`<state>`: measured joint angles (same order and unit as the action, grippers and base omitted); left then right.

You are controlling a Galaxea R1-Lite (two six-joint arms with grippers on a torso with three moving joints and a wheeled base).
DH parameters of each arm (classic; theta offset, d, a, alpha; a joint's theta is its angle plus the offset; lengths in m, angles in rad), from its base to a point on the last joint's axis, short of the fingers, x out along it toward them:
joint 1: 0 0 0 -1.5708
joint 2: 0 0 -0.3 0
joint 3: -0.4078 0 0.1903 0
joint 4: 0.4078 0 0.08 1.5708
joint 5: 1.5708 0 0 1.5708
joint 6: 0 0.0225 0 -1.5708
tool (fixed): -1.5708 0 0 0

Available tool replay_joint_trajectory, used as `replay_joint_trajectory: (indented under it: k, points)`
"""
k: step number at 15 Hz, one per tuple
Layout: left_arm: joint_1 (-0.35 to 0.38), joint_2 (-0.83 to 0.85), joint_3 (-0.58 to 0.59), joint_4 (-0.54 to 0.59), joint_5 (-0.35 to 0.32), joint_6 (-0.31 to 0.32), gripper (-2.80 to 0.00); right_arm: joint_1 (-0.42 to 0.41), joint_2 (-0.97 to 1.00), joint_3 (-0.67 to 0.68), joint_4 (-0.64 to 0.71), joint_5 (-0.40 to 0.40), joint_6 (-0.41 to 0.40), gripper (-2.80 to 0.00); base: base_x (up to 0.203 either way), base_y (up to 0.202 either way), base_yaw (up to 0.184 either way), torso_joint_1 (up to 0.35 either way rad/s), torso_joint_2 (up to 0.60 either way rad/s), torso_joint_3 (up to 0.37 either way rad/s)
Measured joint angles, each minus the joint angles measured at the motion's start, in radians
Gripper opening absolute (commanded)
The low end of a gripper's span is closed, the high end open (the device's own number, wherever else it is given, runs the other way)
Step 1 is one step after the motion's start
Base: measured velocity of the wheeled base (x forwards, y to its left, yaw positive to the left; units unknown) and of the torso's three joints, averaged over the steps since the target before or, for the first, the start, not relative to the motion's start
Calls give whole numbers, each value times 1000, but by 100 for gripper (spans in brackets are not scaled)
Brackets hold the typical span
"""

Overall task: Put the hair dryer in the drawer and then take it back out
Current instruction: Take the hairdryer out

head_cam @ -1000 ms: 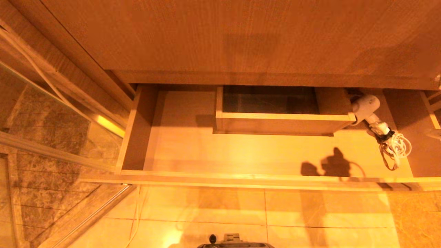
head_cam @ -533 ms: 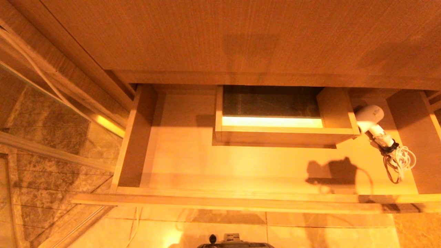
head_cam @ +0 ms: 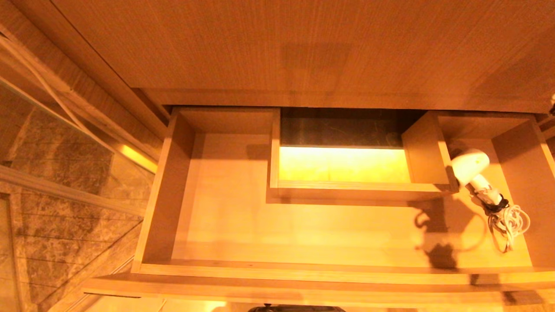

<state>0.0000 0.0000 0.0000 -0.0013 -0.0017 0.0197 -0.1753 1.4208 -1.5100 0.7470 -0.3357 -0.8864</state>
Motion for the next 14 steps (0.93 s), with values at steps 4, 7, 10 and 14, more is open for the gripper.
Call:
replay_joint_trajectory:
  k: [4,7,10,14]
  points:
    - [0,0,0,0,0,0,-280,-60,129,27,-6,37,111,-280,0,0,0,0,0,0]
    - [0,0,0,0,0,0,-280,-119,210,73,-33,79,116,0,0,0,0,0,0,0]
    - [0,0,0,0,0,0,-280,-163,304,70,-50,88,111,0,0,0,0,0,0,0]
    - [0,0,0,0,0,0,-280,-174,426,49,-144,180,104,0,0,0,0,0,0,0]
